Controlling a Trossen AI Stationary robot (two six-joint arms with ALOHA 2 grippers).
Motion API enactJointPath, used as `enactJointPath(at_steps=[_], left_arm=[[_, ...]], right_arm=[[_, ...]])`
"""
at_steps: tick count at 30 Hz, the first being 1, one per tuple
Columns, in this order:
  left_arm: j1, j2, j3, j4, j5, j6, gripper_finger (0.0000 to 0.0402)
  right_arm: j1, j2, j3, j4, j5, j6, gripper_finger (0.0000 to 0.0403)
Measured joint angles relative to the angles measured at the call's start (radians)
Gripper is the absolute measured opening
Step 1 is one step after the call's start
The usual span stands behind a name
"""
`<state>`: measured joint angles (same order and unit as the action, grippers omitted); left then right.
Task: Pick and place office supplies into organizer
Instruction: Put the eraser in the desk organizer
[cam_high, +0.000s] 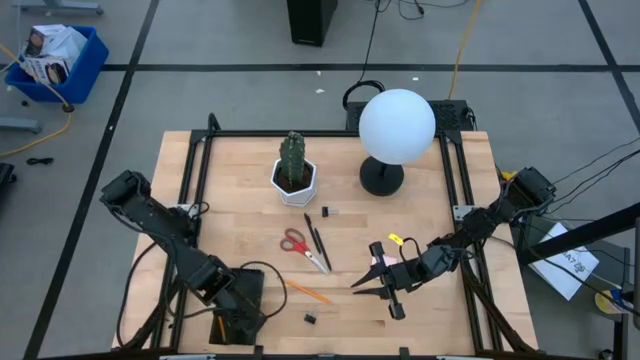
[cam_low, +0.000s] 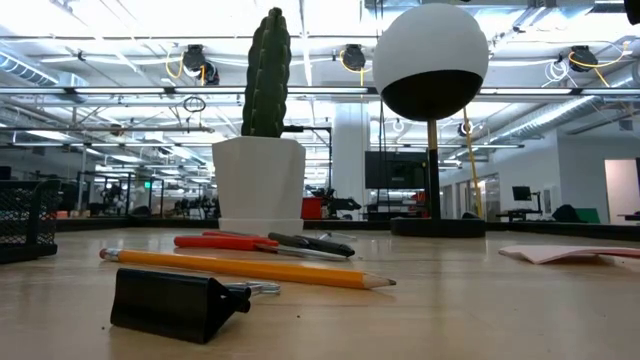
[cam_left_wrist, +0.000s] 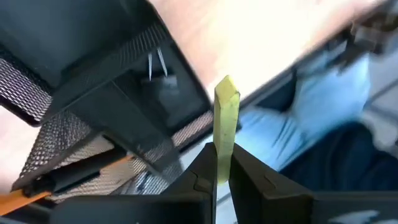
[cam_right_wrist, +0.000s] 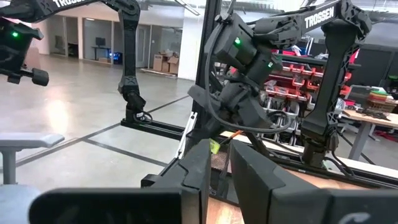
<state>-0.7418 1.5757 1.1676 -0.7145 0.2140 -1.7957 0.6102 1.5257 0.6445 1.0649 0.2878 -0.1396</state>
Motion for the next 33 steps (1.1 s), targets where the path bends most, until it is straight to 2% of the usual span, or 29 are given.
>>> enactJointPath(at_steps=[4,18,27,33], left_arm=[[-0.006,0.000,0.000,0.015,-0.065,-0.124,0.0030],[-0.093,0.012,0.000,0.059,-0.105,-0.545,0.0030],[-0.112,0.011,0.000,0.032,-0.120,-0.576,0.0030],[-0.120,0.011,0.000,0.030,-0.113,-0.558,0.0031]], right_arm=[[0.000,0.000,0.000,0.009,-0.001,0.000,0.0052],[0.051,0.000,0.000,-0.015,-0.003,-0.013,0.0050],[0.093,-0.072,0.000,-0.053,0.004,-0.089,0.0047],[0.118,-0.143,0.000,-0.143,0.083,-0.087,0.0047]])
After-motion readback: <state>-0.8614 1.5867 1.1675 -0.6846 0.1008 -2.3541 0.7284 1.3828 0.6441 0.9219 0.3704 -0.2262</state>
